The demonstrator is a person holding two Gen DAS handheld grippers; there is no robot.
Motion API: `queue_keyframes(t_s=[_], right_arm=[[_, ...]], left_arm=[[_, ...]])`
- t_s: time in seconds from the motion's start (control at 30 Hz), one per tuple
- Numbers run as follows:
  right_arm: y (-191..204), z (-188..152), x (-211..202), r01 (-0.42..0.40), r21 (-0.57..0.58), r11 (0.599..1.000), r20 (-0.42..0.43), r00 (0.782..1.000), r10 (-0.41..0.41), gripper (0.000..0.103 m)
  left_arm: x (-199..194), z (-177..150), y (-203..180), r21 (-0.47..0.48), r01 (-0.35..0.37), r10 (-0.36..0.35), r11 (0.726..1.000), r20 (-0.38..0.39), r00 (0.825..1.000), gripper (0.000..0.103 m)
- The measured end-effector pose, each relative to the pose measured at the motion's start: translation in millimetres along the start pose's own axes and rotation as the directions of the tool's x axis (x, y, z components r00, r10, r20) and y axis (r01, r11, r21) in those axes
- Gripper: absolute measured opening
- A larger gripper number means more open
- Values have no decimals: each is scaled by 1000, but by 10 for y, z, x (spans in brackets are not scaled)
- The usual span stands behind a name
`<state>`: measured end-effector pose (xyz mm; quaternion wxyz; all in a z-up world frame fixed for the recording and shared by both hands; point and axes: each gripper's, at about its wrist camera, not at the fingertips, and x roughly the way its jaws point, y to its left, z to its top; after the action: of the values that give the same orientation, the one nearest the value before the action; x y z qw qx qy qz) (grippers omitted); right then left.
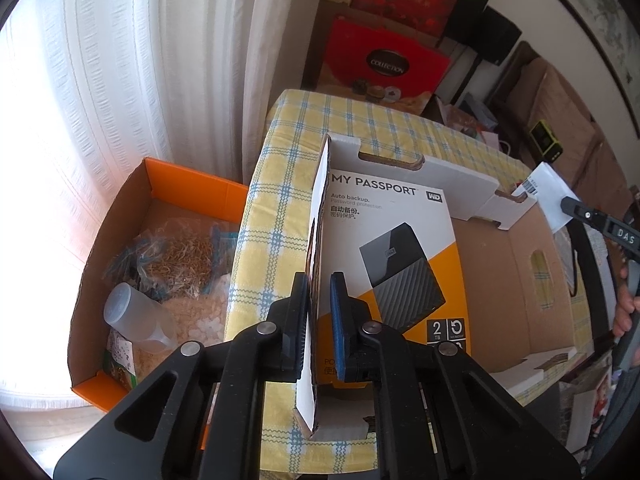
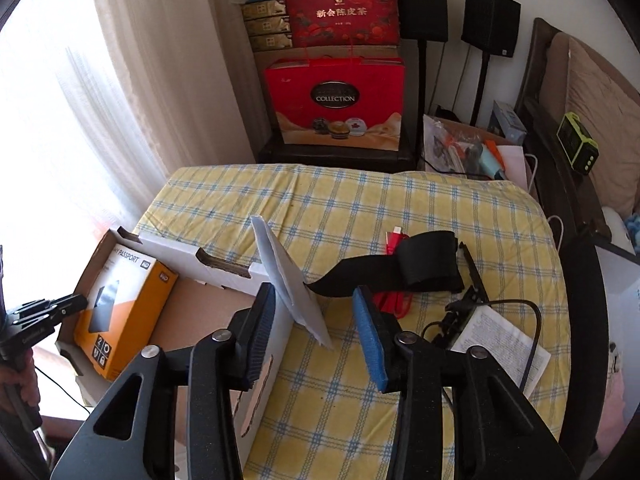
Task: Organize objects
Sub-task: 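Grasp the white envelope with the right gripper and lift it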
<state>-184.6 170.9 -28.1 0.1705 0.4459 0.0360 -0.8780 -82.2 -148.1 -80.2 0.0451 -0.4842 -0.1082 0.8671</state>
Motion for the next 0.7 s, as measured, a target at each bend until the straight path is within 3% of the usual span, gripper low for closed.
queue_keyframes(t_s=[0.07, 0.23, 0.7], right_arm=[[16, 16, 64, -4, -5, 1000, -21, 1000, 4, 15], [-49, 33, 109, -57, 36, 998, -43, 997, 58, 3], [-194, 75, -518, -114, 134, 984, 84, 991, 104, 1]], left_arm=[[0, -1, 0, -1, 1, -1, 1000, 0, 1000, 10], [-1, -6, 0, -3, 2, -2, 1000, 0, 1000, 10], [1, 7, 13, -8, 9, -9, 1000, 0, 1000, 10]])
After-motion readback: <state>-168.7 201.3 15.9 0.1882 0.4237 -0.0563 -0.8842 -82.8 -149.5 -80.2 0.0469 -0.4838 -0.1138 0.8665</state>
